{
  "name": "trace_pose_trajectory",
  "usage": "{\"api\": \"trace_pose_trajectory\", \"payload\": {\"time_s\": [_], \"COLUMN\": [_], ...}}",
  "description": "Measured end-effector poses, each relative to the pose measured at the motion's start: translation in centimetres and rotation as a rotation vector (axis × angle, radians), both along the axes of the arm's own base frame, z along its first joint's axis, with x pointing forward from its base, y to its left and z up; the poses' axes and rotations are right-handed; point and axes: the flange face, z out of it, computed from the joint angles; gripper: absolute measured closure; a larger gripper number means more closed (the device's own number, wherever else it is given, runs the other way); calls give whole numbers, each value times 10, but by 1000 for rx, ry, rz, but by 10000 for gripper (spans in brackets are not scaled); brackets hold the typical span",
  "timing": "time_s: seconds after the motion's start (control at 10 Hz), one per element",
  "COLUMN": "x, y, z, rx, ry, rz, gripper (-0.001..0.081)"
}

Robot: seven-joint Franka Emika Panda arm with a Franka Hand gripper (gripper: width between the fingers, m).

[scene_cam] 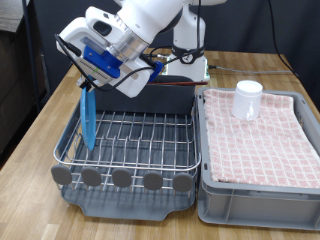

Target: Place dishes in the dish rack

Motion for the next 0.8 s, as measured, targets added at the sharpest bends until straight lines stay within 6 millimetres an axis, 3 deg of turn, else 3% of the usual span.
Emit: {"api": "trace_pose_trajectory", "payload": {"time_s": [0.7,0.8], "x": [-4,-5], "y": [-1,0], "z": [-21,-22], "rx": [42,48], "ry": [-20,-27], "rz": [-42,-55], "gripper": [783,672]}}
